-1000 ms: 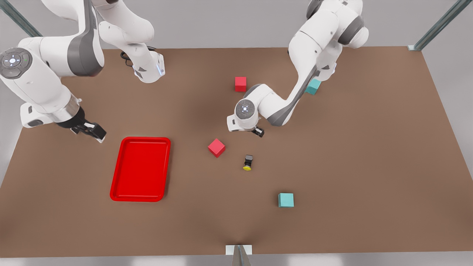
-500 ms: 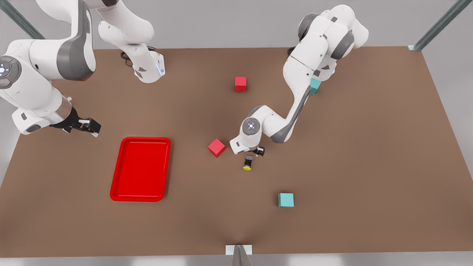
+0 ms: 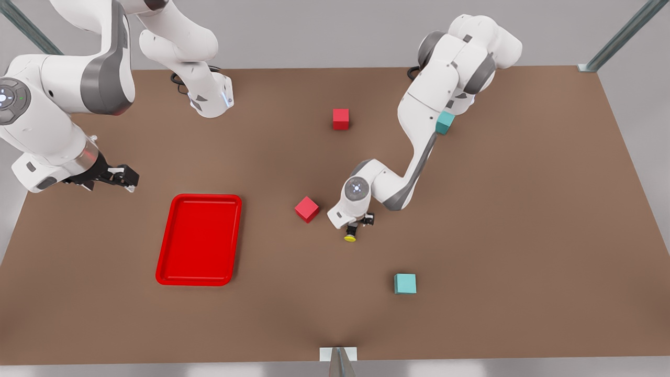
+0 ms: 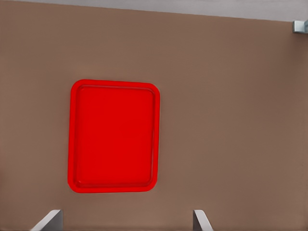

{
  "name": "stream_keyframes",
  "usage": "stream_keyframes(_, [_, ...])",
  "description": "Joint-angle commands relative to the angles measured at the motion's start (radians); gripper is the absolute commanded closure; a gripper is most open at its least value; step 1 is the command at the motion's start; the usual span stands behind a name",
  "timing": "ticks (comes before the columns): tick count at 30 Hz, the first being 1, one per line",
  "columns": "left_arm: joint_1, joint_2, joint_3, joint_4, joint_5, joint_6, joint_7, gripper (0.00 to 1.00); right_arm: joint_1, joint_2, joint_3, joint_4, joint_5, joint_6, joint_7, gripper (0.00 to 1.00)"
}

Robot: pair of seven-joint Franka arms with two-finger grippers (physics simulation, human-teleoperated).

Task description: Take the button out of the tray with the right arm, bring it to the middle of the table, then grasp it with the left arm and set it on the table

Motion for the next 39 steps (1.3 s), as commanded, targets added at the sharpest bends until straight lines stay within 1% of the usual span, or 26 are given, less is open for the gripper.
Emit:
stream_keyframes(1, [0.002, 0.009, 0.000, 0.012, 0.001, 0.004, -0.164, 0.00, -0.001, -0.001, 0.000, 0.000, -0.001, -0.001, -0.081, 0.00])
stream_keyframes(4, [0.002, 0.018, 0.000, 0.026, 0.003, 0.004, -0.158, 0.00, -0.023, -0.001, 0.000, 0.002, 0.004, -0.001, -0.082, 0.00])
stream_keyframes(6, [0.002, 0.017, 0.000, 0.030, 0.003, 0.004, -0.156, 0.04, -0.024, -0.001, 0.000, 0.002, 0.005, 0.001, -0.079, 0.00])
stream_keyframes(8, [0.002, 0.017, -0.001, 0.032, 0.003, 0.004, -0.156, 0.11, -0.027, 0.000, 0.000, 0.002, 0.005, 0.011, -0.079, 0.00])
stream_keyframes(12, [0.002, 0.017, 0.000, 0.032, 0.003, 0.004, -0.158, 0.16, -0.030, 0.000, 0.000, 0.002, 0.005, 0.014, -0.081, 0.00])
stream_keyframes(18, [0.002, 0.017, 0.000, 0.032, 0.003, 0.004, -0.158, 0.32, -0.026, 0.025, 0.000, 0.037, 0.005, 0.025, -0.081, 0.00])
stream_keyframes(23, [0.010, 0.017, 0.000, 0.046, 0.005, 0.004, -0.156, 0.33, -0.024, 0.033, 0.000, 0.042, 0.007, 0.028, -0.081, 0.00])
stream_keyframes(24, [0.011, 0.017, 0.000, 0.047, 0.005, 0.004, -0.156, 0.35, -0.003, 0.051, 0.006, 0.045, 0.004, 0.047, -0.078, 0.00])
stream_keyframes(25, [0.010, 0.017, 0.000, 0.046, 0.005, 0.004, -0.156, 0.35, -0.001, 0.057, 0.006, 0.050, 0.005, 0.050, -0.078, 0.00])
stream_keyframes(30, [0.014, 0.022, 0.000, 0.046, 0.003, 0.004, -0.156, 0.41, -0.006, 0.057, 0.006, 0.056, 0.008, 0.051, -0.082, 0.00])
stream_keyframes(32, [0.014, 0.023, -0.001, 0.046, 0.003, 0.004, -0.158, 0.45, -0.013, 0.057, 0.006, 0.057, 0.005, 0.051, -0.081, 0.00])
stream_keyframes(38, [0.013, 0.028, -0.001, 0.047, 0.003, 0.004, -0.159, 0.50, -0.006, 0.059, 0.006, 0.056, 0.010, 0.051, -0.079, 0.00])
stream_keyframes(39, [0.013, 0.028, -0.001, 0.047, 0.003, 0.004, -0.161, 0.52, -0.006, 0.059, 0.006, 0.056, 0.010, 0.051, -0.079, 0.00])
